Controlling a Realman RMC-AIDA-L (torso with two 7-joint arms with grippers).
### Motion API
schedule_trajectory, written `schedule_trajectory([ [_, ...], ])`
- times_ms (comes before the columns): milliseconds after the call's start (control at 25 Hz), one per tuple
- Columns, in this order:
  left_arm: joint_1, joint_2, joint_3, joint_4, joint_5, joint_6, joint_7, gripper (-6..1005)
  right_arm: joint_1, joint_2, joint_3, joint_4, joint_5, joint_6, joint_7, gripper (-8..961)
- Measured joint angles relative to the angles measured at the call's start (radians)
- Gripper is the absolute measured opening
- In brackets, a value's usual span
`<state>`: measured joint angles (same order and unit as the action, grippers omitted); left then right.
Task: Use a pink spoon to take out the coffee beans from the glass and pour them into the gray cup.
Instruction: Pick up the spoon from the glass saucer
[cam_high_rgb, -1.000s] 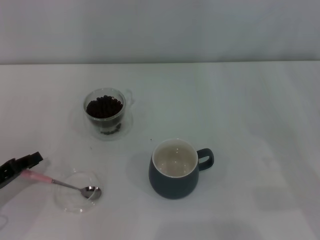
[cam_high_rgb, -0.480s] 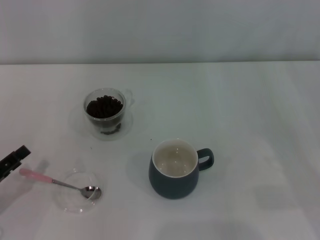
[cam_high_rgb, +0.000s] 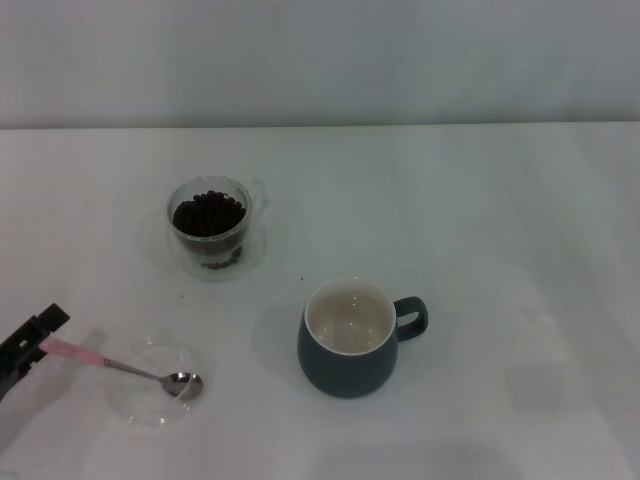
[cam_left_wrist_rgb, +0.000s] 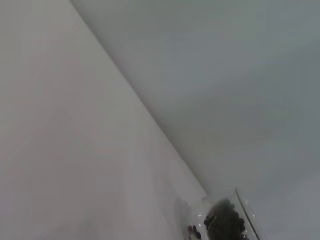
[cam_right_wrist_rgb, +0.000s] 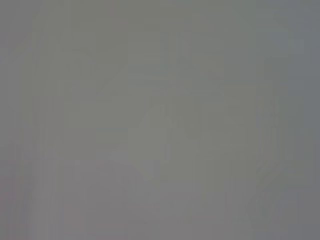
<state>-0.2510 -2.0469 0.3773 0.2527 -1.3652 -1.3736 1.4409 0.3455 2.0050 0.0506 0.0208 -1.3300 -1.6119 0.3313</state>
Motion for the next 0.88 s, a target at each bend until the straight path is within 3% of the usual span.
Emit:
schedule_trajectory([
  [240,0.003,-0.022,-0.002,-0.014,-0.016,0.008,-0.002,900,0.005,0.0,0.001,-0.009,0.008,0.007,0.02,741],
  [880,-0.013,-0.023,-0.002,-0.061,-0.056,0.086,-0.014,884,0.05,0.002,0.002,-0.023,0.024,0.046,0.025,741],
])
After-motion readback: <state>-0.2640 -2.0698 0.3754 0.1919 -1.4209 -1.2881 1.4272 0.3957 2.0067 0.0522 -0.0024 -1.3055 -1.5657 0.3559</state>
